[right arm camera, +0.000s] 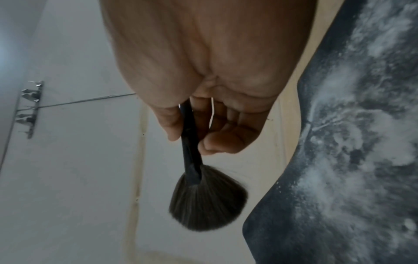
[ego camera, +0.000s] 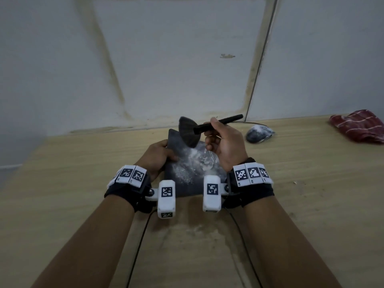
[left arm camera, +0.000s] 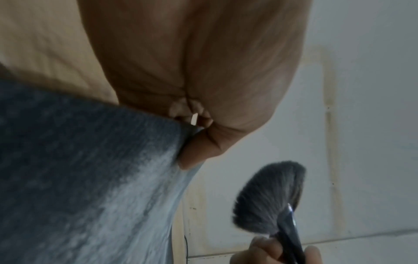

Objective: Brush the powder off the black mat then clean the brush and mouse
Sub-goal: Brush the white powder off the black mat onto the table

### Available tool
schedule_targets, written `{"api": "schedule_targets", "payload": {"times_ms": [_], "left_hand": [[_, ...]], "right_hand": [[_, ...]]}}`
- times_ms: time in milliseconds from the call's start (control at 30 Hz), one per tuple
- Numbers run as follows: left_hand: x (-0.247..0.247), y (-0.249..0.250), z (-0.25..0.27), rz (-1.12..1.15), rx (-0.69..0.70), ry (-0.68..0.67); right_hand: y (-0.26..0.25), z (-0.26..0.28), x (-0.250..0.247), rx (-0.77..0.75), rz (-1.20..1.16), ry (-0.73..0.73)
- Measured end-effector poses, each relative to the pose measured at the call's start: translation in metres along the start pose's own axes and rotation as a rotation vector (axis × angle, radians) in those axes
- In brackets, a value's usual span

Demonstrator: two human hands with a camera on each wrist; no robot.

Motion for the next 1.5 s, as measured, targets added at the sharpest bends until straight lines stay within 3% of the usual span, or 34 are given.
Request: {"api": "schedule_targets", "payload": {"times_ms": [267,433,667,900,1067,1267,1367,1500], "left_hand": [[0.017,0.009,-0.001,0.055,0.025,-0.088],[0.034,0.011,0.003,0.077,0.051,-0.121],[0.039,0.006,0.005,0.421,0.056,-0.119],[0.035,0.006,0.004,0.423,0.082,-0.075],[0.040,0.000,0.008,0.440,0.056,-0.092],[0.044,0.003,0.007,0.436,0.058,-0.081],[0.044,0.006,0.010,0.434,0.063,-0.108],[0.044,0.008,0.010,0.411,0.070,-0.117]], "right_hand": [[-0.032,-0.003,-0.004,-0.131,0.119,0.087],[-0.046,0.004,-0.003,-0.161,0.180,0.054],[-0.046,0.017,0.005,-0.199,0.248,0.015],[-0.035,0.019,0.007,-0.140,0.442,-0.016],[-0.048,0.027,0.001,-0.219,0.350,0.005],[-0.037,0.025,0.003,-0.166,0.524,-0.021],[-0.054,0.027,-0.003,-0.236,0.457,0.040],[-0.061,0.028,-0.001,-0.250,0.440,-0.003]]}}
Point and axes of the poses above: each hand's wrist, its own z-axis away from the middle knuckle, its own x-axis out of the palm, y = z × x, the point moved 8 cm from there along -z, towards the middle knuckle, and after that the axes turned 4 degrees about -y, right-handed, at the moved point
